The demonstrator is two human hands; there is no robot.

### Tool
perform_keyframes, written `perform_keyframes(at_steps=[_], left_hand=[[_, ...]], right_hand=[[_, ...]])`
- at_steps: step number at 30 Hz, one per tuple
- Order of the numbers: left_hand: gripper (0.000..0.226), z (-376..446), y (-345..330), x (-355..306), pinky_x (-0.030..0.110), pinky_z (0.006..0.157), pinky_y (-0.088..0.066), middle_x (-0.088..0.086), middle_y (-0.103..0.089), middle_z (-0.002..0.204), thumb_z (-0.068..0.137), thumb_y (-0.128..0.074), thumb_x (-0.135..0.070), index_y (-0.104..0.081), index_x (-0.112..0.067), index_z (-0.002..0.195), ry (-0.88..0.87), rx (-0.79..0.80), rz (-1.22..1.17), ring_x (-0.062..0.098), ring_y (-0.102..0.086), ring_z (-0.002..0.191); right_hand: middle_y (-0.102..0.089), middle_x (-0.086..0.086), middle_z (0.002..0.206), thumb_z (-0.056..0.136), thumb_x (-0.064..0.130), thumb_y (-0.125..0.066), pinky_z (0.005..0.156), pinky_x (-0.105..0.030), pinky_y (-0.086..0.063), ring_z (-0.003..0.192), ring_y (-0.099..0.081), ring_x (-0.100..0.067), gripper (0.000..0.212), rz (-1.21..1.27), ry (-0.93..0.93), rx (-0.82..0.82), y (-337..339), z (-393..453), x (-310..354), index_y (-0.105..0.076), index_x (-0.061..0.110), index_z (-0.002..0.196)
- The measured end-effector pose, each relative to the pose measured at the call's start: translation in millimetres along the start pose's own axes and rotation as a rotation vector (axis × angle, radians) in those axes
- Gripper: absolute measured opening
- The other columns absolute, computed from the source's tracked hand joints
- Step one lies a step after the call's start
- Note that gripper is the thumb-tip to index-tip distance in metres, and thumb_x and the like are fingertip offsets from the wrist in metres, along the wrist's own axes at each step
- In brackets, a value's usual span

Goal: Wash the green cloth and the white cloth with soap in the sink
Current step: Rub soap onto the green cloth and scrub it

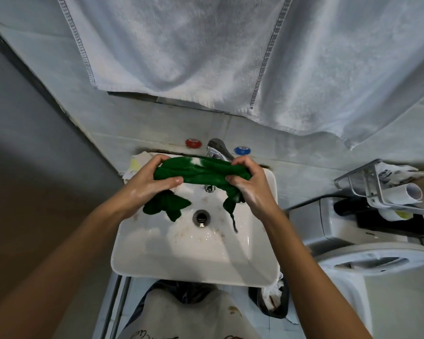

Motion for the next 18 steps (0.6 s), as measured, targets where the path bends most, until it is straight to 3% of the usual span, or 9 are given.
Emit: perform_keyframes(at_steps=[2,3,6,9,12,16,18], left_hand=[[0.022,2,-2,-2,0.021,0.068,-0.048,-0.012,-0.064,0.076,0.071,-0.069,-0.055,-0.061,-0.037,0.08,0.002,-0.079,-0.037,0.005,-0.061,0.074],[0.02,3,-2,-6,0.02,0.066,-0.046,-0.013,-0.063,0.073,0.08,-0.063,-0.053,-0.061,-0.034,0.076,-0.004,-0.147,-0.019,0.003,-0.06,0.071],[0.024,4,-7,-18,0.014,0.05,-0.044,-0.012,-0.059,0.058,0.093,-0.056,-0.027,-0.058,-0.019,0.07,-0.022,-0.367,-0.021,0.0,-0.057,0.054],[0.028,3,-20,-31,0.018,0.048,-0.04,-0.012,-0.051,0.049,0.087,-0.059,-0.012,-0.054,-0.017,0.06,-0.141,-0.463,-0.003,0.005,-0.047,0.05],[0.023,-2,-42,-46,0.024,0.046,-0.036,-0.007,-0.042,0.049,0.079,-0.054,-0.013,-0.048,-0.011,0.056,-0.251,-0.451,0.038,0.01,-0.041,0.049],[0.038,5,-22,-58,0.018,0.047,-0.036,-0.011,-0.046,0.042,0.084,-0.054,-0.001,-0.05,-0.021,0.052,-0.205,-0.659,-0.143,0.0,-0.043,0.043],[0.039,7,-21,-57,0.02,0.047,-0.036,-0.01,-0.044,0.042,0.084,-0.053,-0.001,-0.048,-0.021,0.05,-0.198,-0.672,-0.146,0.002,-0.041,0.042]], right_hand=[[-0.058,0.004,0.08,0.079,-0.015,-0.059,0.051,-0.013,-0.044,0.062,-0.057,0.002,0.034,0.043,0.016,0.025,-5,-2,2,-0.057,0.019,0.082],[-0.059,0.007,0.078,0.076,-0.012,-0.061,0.051,-0.014,-0.044,0.062,-0.057,0.002,0.031,0.068,0.025,0.046,-9,-3,3,-0.058,0.018,0.082],[-0.059,0.014,0.069,0.061,0.009,-0.064,0.051,-0.018,-0.044,0.063,-0.056,-0.004,0.02,0.167,0.047,0.135,-24,-2,10,-0.058,0.015,0.08],[-0.056,0.009,0.065,0.069,0.028,-0.071,0.056,-0.02,-0.045,0.063,-0.054,-0.008,0.018,0.198,0.038,0.051,-37,0,23,-0.056,0.017,0.069],[-0.051,0.007,0.053,0.084,0.018,-0.069,0.056,-0.023,-0.044,0.055,-0.051,-0.01,0.032,0.37,-0.093,-0.194,-36,12,19,-0.053,0.019,0.055],[-0.044,0.012,0.044,0.081,0.004,-0.057,0.051,-0.022,-0.036,0.05,-0.042,-0.006,0.046,0.353,-0.099,-0.187,-61,8,18,-0.052,0.022,0.04],[-0.041,0.012,0.044,0.084,-0.004,-0.052,0.049,-0.022,-0.034,0.048,-0.039,-0.005,0.052,0.341,-0.092,-0.204,-64,3,17,-0.048,0.022,0.039]])
Point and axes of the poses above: each hand's wrist, its own z-axis towards the middle knuckle, its own y-axis out of the back of the hand, x = y × z, the point moved 9 cm from there along z, towards the middle knuckle
